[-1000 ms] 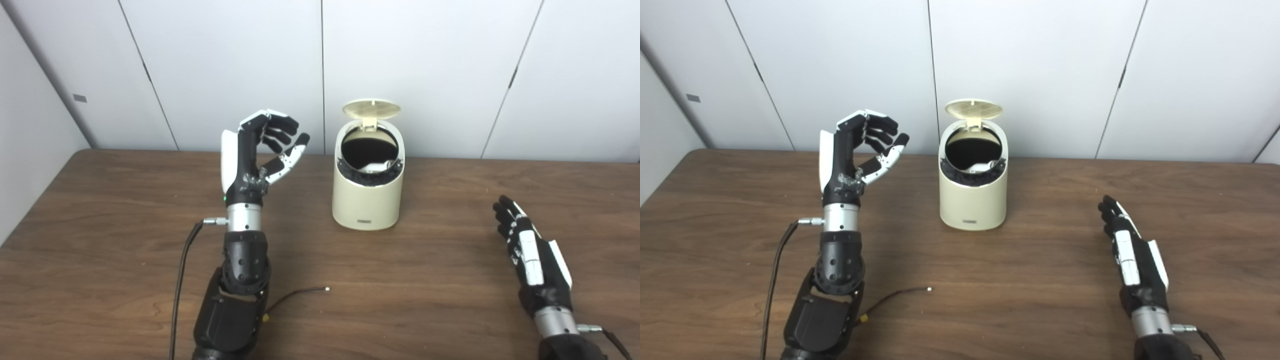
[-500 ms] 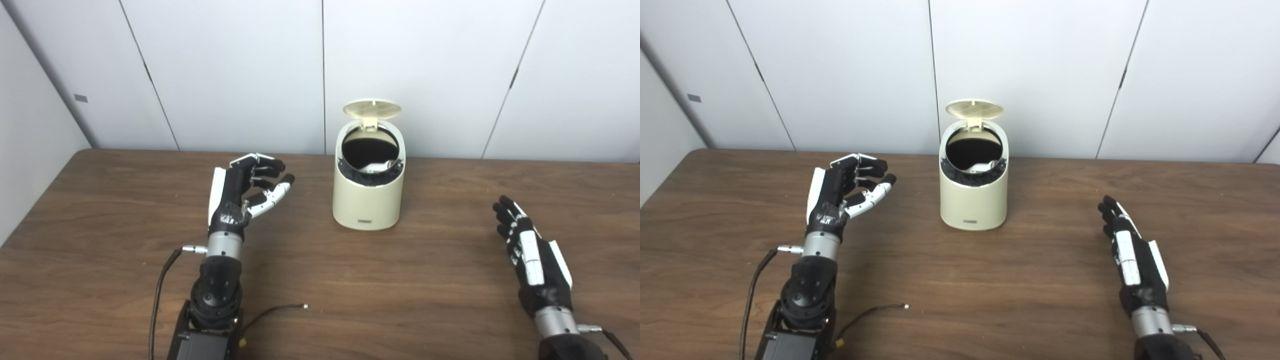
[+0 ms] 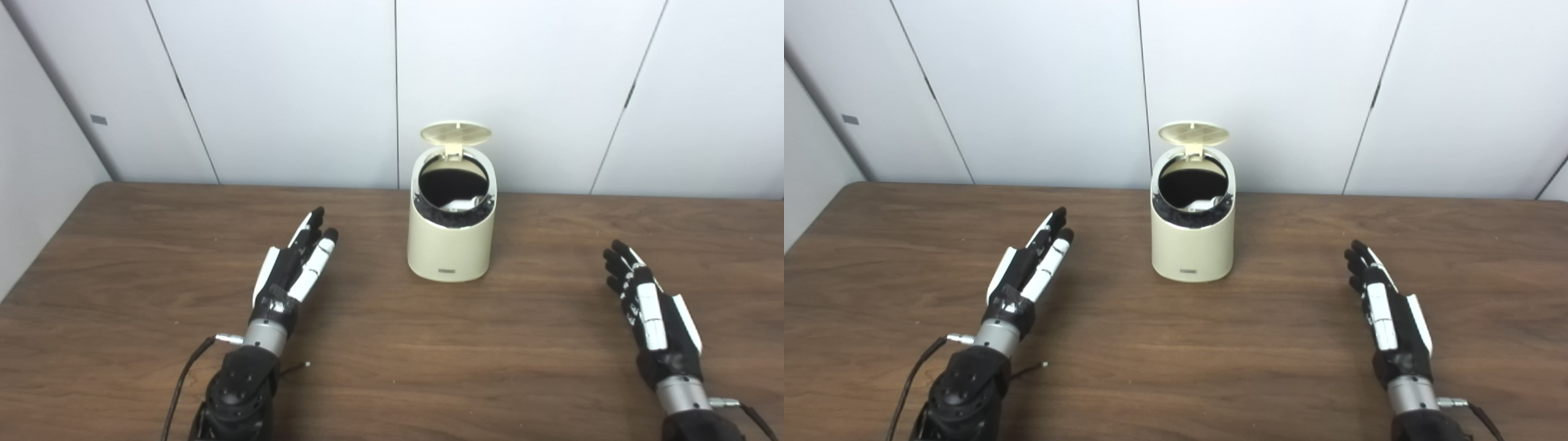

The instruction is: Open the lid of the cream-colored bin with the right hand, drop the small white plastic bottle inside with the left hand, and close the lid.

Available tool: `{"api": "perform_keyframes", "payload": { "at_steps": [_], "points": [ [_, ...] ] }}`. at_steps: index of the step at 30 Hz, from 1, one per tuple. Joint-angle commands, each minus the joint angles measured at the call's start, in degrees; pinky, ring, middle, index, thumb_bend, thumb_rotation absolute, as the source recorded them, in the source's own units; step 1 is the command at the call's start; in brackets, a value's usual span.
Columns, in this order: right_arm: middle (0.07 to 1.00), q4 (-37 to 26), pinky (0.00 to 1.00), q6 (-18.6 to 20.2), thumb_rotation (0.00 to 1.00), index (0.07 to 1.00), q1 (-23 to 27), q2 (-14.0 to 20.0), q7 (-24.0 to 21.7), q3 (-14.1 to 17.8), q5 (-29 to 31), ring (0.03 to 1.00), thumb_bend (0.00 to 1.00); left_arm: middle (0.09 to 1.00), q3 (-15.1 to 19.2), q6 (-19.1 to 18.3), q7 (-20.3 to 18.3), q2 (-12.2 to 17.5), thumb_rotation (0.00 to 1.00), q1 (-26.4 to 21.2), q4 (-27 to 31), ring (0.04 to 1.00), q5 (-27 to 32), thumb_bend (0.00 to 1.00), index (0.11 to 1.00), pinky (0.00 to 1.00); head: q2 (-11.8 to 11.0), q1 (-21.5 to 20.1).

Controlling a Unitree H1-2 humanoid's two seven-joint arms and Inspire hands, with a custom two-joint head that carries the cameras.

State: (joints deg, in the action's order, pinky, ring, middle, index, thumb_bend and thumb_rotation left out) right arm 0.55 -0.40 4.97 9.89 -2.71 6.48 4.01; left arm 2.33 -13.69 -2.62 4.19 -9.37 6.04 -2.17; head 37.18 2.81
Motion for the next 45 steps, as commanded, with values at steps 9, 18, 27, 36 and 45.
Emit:
{"api": "perform_keyframes", "payload": {
  "at_steps": [9,18,27,36,45],
  "points": [
    [0.941,-2.60,0.98,-1.24,1.00,0.942,4.14,2.17,-1.63,0.05,0.91,0.972,0.63,1.000,0.18,5.26,2.04,-1.36,0.86,0.87,-0.36,1.000,-0.09,0.49,1.000,1.00,0.24,-1.34],
    [0.922,-5.30,0.98,1.21,0.99,0.917,8.76,2.41,-1.56,-2.23,-2.71,0.953,0.63,1.000,0.24,6.55,3.36,-2.14,0.88,2.74,-0.86,1.000,-0.21,0.49,1.000,1.00,0.10,-5.63],
    [0.911,-8.86,0.93,5.30,1.00,0.894,14.81,1.44,-1.66,-6.68,-9.00,0.936,0.63,1.000,-0.19,7.19,3.04,-1.36,0.91,3.55,-1.56,1.000,-0.85,0.46,1.000,1.00,-1.51,-9.20],
    [0.904,-8.29,0.85,5.36,1.00,0.899,20.53,2.52,-1.35,-12.38,-21.88,0.898,0.62,1.000,-0.25,8.64,1.94,-0.27,0.90,3.94,-2.63,1.000,-0.13,0.48,1.000,1.00,-3.57,-12.29],
    [0.915,-7.36,0.88,6.12,1.00,0.902,25.19,1.85,-2.96,-15.09,-25.14,0.912,0.56,1.000,-0.47,9.23,1.76,-0.20,0.88,3.94,-3.45,1.000,0.17,0.48,1.000,1.00,-3.97,-11.95]
  ]
}}
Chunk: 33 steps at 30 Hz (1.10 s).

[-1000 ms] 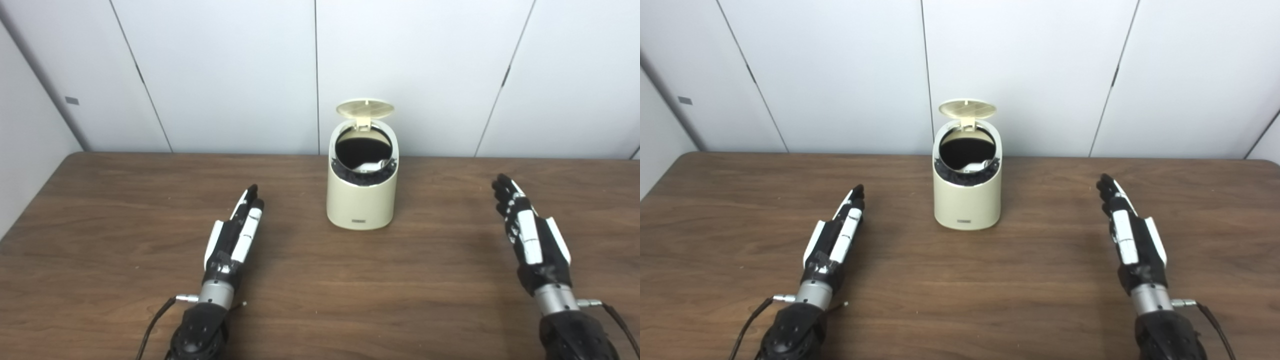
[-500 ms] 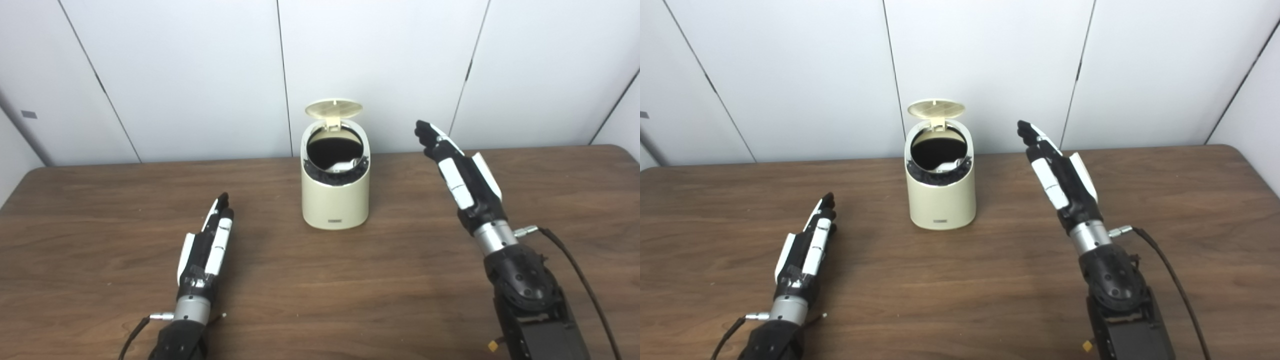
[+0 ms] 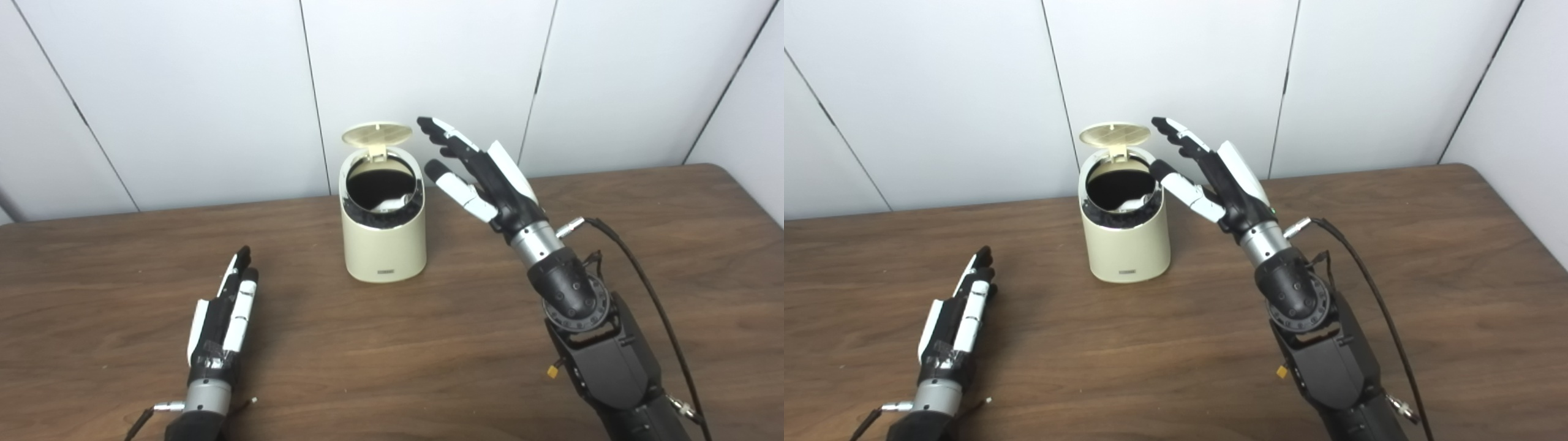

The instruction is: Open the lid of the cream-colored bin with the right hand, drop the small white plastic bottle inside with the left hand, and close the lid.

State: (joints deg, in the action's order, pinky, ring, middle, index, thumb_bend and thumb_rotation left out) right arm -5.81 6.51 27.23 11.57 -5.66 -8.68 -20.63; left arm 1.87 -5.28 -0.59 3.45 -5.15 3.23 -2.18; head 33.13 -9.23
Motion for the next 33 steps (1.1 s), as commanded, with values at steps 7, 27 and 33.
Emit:
{"api": "perform_keyframes", "payload": {
  "at_steps": [7,27,33],
  "points": [
    [0.912,-0.47,0.87,1.15,1.00,0.888,6.24,-0.40,0.22,-0.52,-3.88,0.902,0.54,1.000,-0.34,2.15,-0.27,-0.08,0.85,-0.12,-1.76,1.000,0.60,0.46,1.000,1.00,0.35,1.26],
    [0.905,4.66,0.87,-0.33,1.00,0.881,13.50,3.62,-2.05,-2.66,-8.28,0.916,0.60,1.000,-0.76,3.08,0.44,-1.62,0.85,-0.76,-2.48,1.000,0.62,0.49,1.000,1.00,0.63,3.76],
    [0.900,3.64,0.84,-0.37,1.00,0.879,13.60,5.72,-5.18,-4.00,-9.30,0.904,0.58,1.000,-0.88,2.94,0.96,-1.92,0.86,-0.80,-2.12,1.000,0.24,0.51,1.000,1.00,1.09,4.33]
  ]
}}
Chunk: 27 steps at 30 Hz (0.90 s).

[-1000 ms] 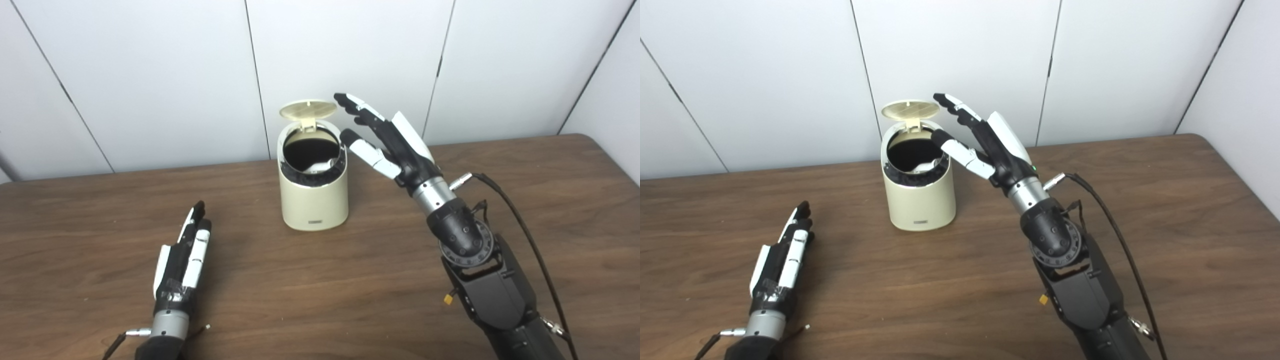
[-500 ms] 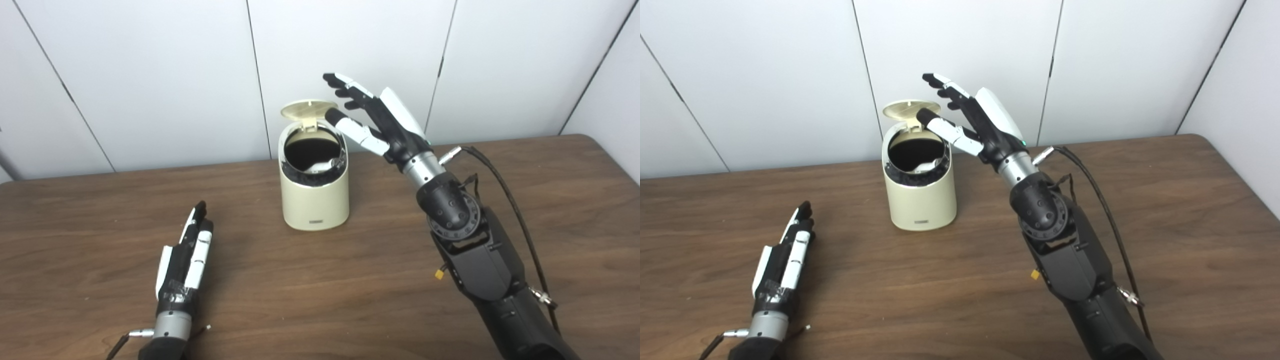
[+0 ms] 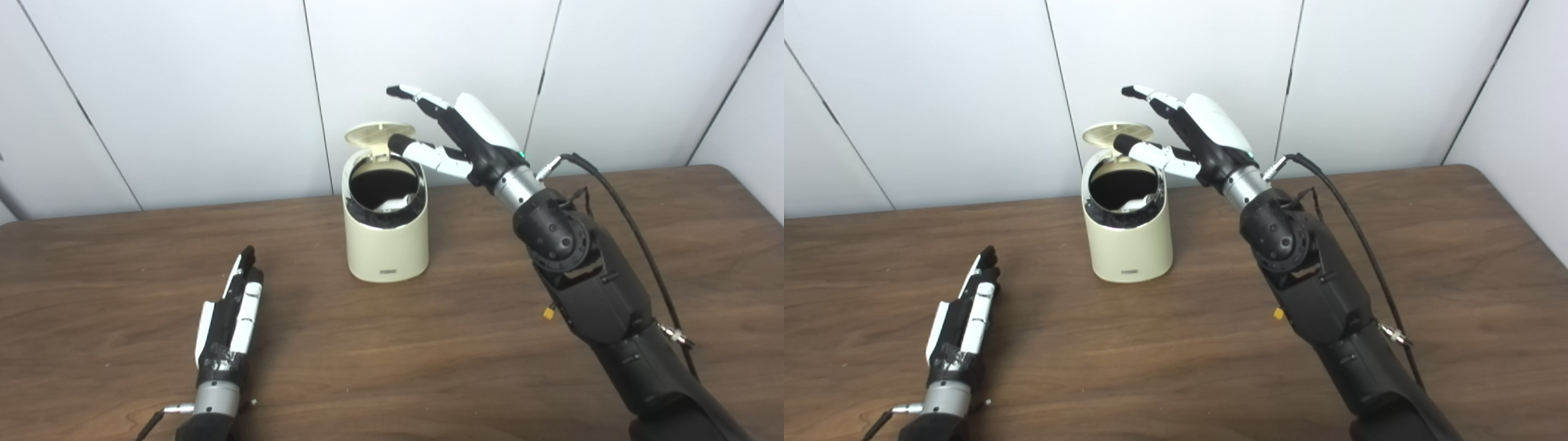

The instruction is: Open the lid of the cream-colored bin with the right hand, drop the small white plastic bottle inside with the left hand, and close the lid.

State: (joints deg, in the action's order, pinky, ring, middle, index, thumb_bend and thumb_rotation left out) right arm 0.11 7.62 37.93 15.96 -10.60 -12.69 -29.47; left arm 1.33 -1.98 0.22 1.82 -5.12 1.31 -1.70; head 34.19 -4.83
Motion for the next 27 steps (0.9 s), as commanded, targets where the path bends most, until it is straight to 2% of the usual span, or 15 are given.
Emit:
{"api": "perform_keyframes", "payload": {
  "at_steps": [1,7,18,20,27],
  "points": [
    [0.898,-2.61,0.83,-1.40,1.00,0.877,2.84,1.66,-0.83,-0.14,-0.65,0.900,0.58,1.000,-0.23,-0.18,0.26,-0.38,0.86,-0.90,-0.29,1.000,-0.09,0.50,1.000,1.00,0.06,-0.05],
    [0.889,-3.64,0.82,-1.35,1.00,0.861,2.60,3.27,-3.20,-0.85,-1.54,0.892,0.58,1.000,0.08,0.54,0.15,-0.66,0.83,-1.43,-0.72,1.000,0.67,0.50,1.000,1.00,0.46,-0.05],
    [0.886,-3.48,0.85,-3.00,0.98,0.848,2.24,4.59,-4.72,-1.69,-2.70,0.904,0.59,1.000,0.72,0.00,-0.16,-1.99,0.80,-1.77,-0.41,1.000,2.77,0.55,1.000,1.00,0.91,0.52],
    [0.888,-3.54,0.86,-3.18,0.98,0.852,2.01,4.88,-5.23,-1.61,-2.55,0.905,0.59,1.000,1.15,-0.25,-0.12,-2.50,0.78,-1.84,-0.40,1.000,3.90,0.53,1.000,1.00,0.95,0.52],
    [0.906,-4.59,0.88,-2.27,0.97,0.867,1.24,5.84,-7.40,-1.84,-2.91,0.927,0.60,1.000,1.39,-0.59,0.29,-3.02,0.82,-2.16,-0.48,1.000,4.41,0.49,1.000,1.00,1.11,1.00]
  ]
}}
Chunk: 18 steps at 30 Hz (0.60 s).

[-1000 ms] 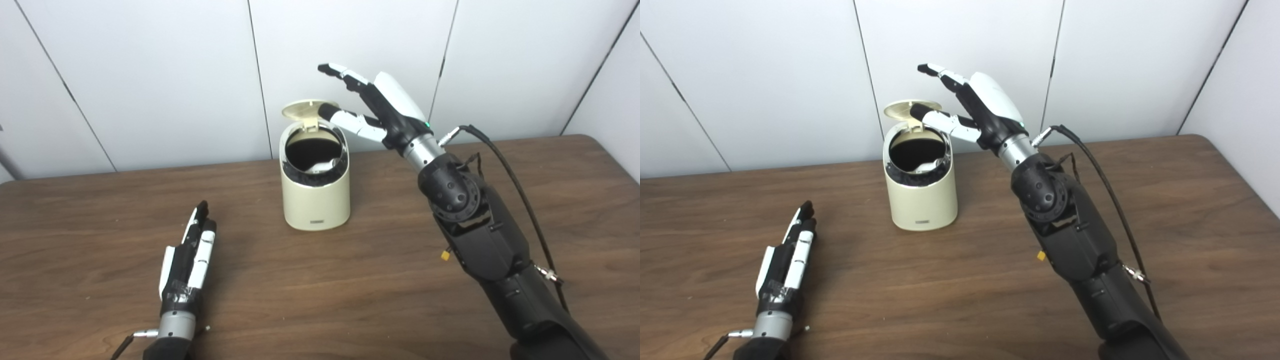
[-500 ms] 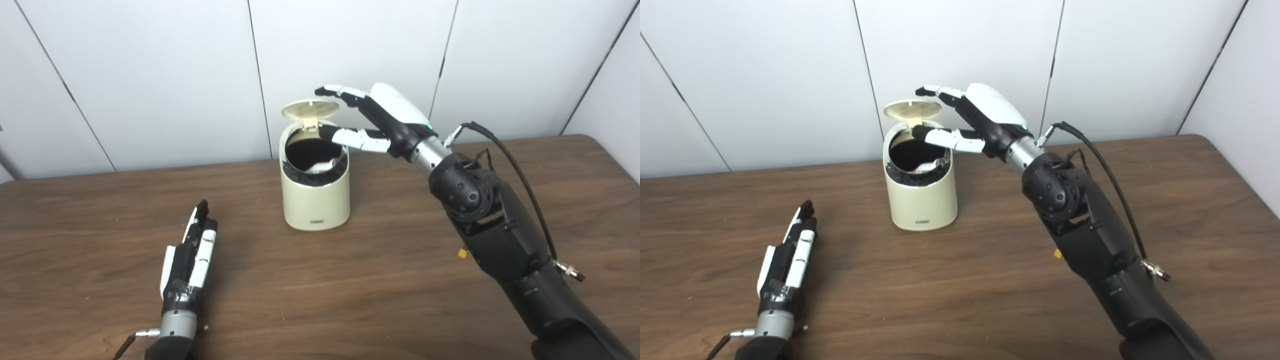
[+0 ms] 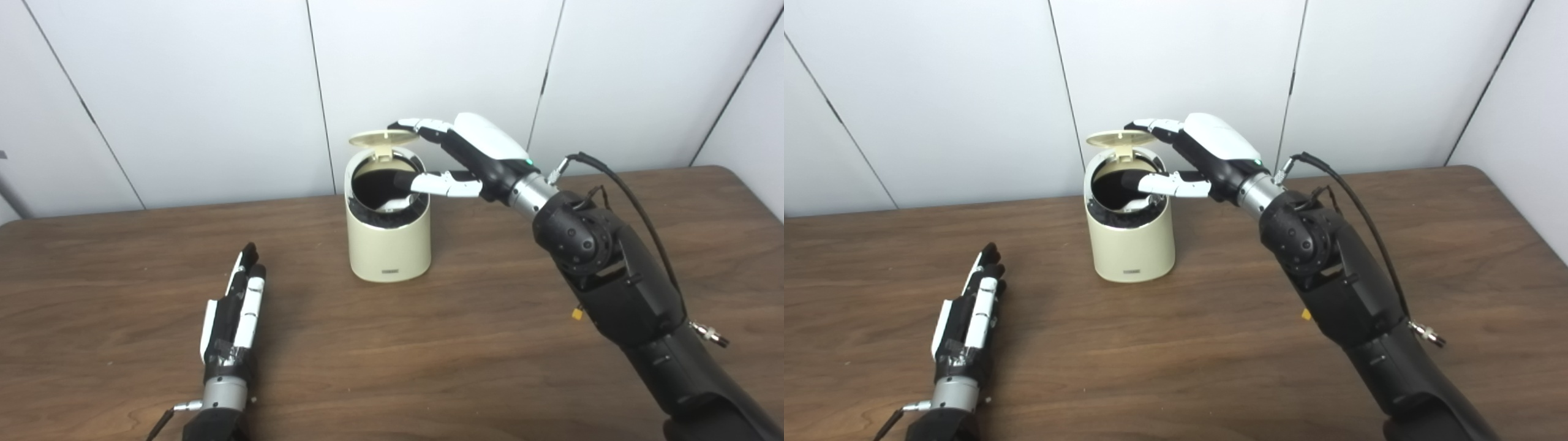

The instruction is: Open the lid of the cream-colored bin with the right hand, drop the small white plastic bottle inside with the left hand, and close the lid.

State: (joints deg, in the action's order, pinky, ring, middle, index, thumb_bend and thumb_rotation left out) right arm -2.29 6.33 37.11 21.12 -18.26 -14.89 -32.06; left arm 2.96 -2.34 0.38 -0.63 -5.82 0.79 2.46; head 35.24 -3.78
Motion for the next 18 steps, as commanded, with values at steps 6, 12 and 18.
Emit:
{"api": "perform_keyframes", "payload": {
  "at_steps": [6,12,18],
  "points": [
    [0.880,-2.63,0.89,-2.62,0.96,0.856,1.20,1.71,-0.47,-0.65,-1.44,0.924,0.58,1.000,-0.26,-0.43,0.31,-0.86,0.83,-1.69,0.19,1.000,0.83,0.48,1.000,1.00,0.15,0.22],
    [0.876,-2.82,0.91,-3.07,0.95,0.852,-0.20,2.57,-1.22,-1.58,-2.36,0.935,0.57,1.000,-0.76,-0.52,0.80,-0.59,0.85,-1.95,0.04,1.000,-0.19,0.50,1.000,1.00,0.17,0.49],
    [0.868,-2.59,0.92,-4.75,0.94,0.857,-1.11,2.67,-1.23,-3.38,-4.78,0.950,0.56,1.000,-0.92,-0.93,0.97,-0.70,0.82,-2.16,0.05,1.000,0.16,0.52,1.000,1.00,0.17,0.95]
  ]
}}
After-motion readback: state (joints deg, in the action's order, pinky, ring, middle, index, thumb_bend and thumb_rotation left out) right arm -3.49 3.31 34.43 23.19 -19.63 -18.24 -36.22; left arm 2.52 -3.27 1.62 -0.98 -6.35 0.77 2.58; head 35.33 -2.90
